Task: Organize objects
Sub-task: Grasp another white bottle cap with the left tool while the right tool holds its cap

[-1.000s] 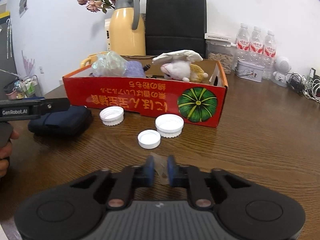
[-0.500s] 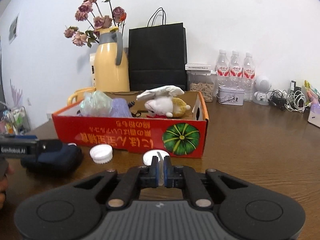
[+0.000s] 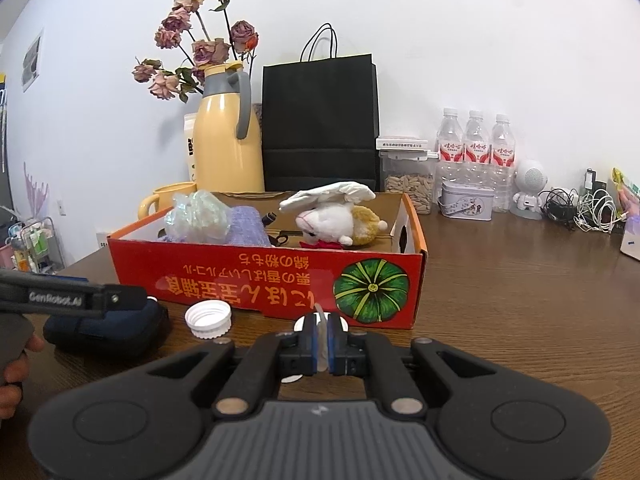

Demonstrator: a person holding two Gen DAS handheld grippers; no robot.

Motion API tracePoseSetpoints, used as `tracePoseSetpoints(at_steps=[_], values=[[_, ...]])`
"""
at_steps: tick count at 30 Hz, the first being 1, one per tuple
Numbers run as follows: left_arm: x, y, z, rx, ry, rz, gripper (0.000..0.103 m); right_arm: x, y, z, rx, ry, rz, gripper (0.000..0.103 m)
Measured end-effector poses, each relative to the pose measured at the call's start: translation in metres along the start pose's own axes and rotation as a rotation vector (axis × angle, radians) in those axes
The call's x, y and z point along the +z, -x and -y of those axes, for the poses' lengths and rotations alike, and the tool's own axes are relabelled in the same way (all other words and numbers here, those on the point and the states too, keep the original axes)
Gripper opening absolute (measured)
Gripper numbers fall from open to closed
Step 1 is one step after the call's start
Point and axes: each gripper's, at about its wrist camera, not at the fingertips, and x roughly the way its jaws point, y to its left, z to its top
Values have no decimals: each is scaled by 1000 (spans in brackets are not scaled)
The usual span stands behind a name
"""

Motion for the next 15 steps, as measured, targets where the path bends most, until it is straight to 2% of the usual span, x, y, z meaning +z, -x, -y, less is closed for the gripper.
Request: tracePoseSetpoints(at_steps=[4, 8, 11, 13, 14, 15], values=[[7, -7, 25, -47, -73, 10, 103, 0, 2, 1, -9, -7, 10, 4], [8, -22, 56, -61, -168, -7, 101, 0, 2, 4, 0, -17, 12, 4], [3, -38, 71, -52, -219, -50, 87, -1, 3, 5, 7, -21, 18, 4], [1, -45, 76, -38, -229, -73, 67, -1, 3, 5, 17, -25, 19, 4], [1, -48, 74, -41, -225, -85, 63, -1, 3, 6, 23, -27, 18, 4], [1, -50, 75, -47, -221, -95, 51, -1, 2, 6, 27, -28, 18, 4]])
